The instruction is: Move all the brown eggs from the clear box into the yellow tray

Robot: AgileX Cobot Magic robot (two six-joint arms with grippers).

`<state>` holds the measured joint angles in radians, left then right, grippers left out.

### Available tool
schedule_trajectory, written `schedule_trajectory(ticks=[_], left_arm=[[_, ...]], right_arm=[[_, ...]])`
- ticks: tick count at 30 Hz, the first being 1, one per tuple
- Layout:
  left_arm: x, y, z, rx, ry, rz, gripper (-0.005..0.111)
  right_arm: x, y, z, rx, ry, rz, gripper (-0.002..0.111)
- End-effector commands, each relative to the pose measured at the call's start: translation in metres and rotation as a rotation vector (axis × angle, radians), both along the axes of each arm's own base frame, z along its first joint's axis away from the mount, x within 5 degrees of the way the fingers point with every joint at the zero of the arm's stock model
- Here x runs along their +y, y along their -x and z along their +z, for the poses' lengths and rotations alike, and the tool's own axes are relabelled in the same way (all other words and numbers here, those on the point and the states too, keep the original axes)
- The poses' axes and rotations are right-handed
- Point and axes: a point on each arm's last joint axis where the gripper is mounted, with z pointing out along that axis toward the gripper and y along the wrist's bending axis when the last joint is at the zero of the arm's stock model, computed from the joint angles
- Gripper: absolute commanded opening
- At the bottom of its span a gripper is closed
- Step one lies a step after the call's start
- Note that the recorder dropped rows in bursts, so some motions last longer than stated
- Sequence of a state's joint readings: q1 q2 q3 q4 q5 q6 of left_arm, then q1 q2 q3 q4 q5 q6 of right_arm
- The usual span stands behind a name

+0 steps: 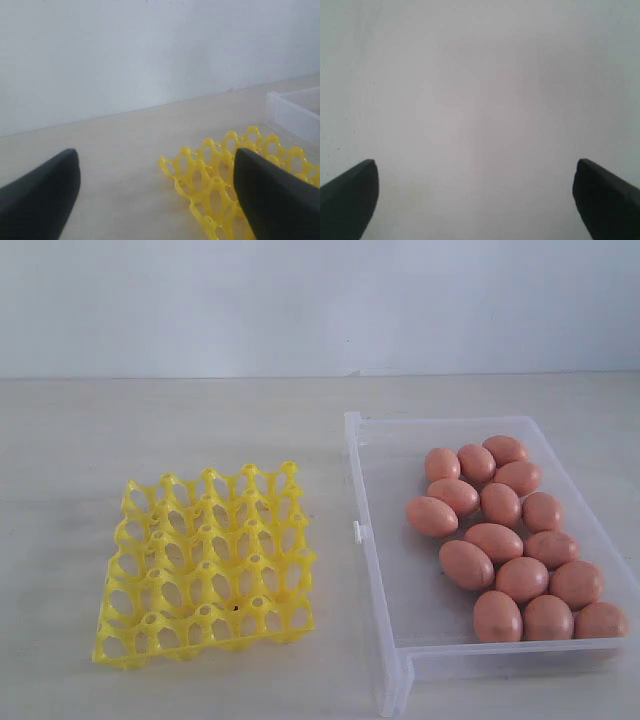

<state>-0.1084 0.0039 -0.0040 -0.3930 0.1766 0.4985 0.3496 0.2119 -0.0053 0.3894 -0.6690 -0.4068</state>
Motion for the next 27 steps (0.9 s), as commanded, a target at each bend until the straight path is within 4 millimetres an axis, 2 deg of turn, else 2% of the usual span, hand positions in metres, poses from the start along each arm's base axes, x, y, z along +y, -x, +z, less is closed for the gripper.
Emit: schedule_trajectory(ticks=[1, 4, 6, 7, 10, 12, 15, 23, 27], left_arm=[[0.000, 0.000, -0.001, 0.002, 0.014, -0.006, 0.078], [0.000, 0.000, -0.001, 0.002, 0.014, -0.006, 0.078], [0.000, 0.000, -0.001, 0.002, 0.014, -0.006, 0.078], [0.000, 0.000, -0.001, 0.002, 0.014, -0.006, 0.078], [0.000, 0.000, -0.001, 0.002, 0.014, -0.006, 0.078], [0.000, 0.000, -0.001, 0.002, 0.014, -0.006, 0.078], [0.000, 0.000, -0.001, 0.002, 0.014, -0.006, 0.078], [0.000, 0.000, -0.001, 0.002, 0.014, -0.006, 0.078], [0.000, 0.000, -0.001, 0.002, 0.014, -0.006, 0.078]], right_arm=[[-0.005, 0.006, 0.008, -0.124, -0.065, -0.023, 0.097], [-0.007, 0.010, 0.013, -0.185, -0.270, 0.089, 0.097], [-0.003, 0.012, 0.016, -0.207, -0.312, 0.173, 0.097], [0.000, 0.012, 0.016, -0.205, -0.289, 0.209, 0.097], [0.019, 0.006, 0.026, -0.126, -0.061, 0.269, 0.097], [0.027, -0.006, 0.032, -0.002, 0.031, 0.274, 0.097], [0.035, -0.030, 0.030, 0.189, 0.082, 0.267, 0.097], [0.062, -0.103, -0.002, 0.505, 0.218, 0.255, 0.097], [0.068, -0.142, -0.017, 0.643, 0.066, 0.204, 0.097]])
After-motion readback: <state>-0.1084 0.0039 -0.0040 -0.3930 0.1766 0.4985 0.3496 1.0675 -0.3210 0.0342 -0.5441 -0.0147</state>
